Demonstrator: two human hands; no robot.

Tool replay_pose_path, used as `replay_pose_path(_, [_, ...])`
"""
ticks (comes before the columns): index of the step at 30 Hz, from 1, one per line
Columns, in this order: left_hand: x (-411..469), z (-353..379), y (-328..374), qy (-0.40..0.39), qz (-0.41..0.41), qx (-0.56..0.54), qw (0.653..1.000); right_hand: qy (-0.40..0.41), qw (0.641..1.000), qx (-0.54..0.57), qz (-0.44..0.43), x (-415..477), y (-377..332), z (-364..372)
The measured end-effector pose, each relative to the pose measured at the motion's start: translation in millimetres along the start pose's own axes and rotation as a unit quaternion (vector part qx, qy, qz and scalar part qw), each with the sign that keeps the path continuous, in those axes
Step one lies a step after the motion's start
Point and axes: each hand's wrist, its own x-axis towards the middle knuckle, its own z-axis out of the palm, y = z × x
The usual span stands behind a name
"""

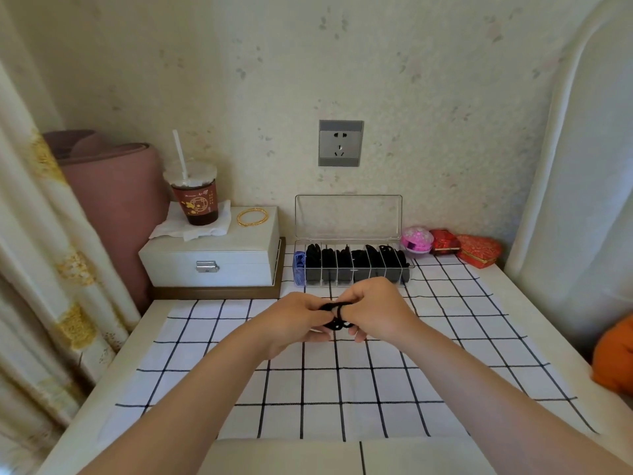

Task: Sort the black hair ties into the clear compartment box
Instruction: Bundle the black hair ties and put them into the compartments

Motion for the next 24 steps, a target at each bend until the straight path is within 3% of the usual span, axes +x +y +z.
replay_pose_path(4, [2, -4, 0, 0.016, 0.007, -0.013, 1.000, -0.065, 0.996, 0.060, -0.001, -3, -2, -9])
replay_pose_path(8, [2, 1, 3, 0.017, 0.017, -0.041, 0.999, -0.054, 0.994, 0.100, 0.007, -4, -3, -17])
replay_pose_path(11, [5, 4, 2, 0.062, 0.004, -0.031, 0.998, -0.049, 0.994, 0.100, 0.025, -4, -3, -16])
replay_pose_path(15, [8, 3, -2, 0.102, -0.025, 0.005, 0.994, -0.090, 0.989, 0.094, 0.066, -4, -4, -24])
replay_pose_path(21, [7, 5, 0, 0.070, -0.019, -0.015, 0.997, -0.060, 0.989, 0.129, 0.031, -6, -9, -30])
replay_pose_path(24, [5, 6, 3, 0.021, -0.007, -0.081, 0.996, -0.016, 0.997, 0.078, 0.011, -3, -7, -22])
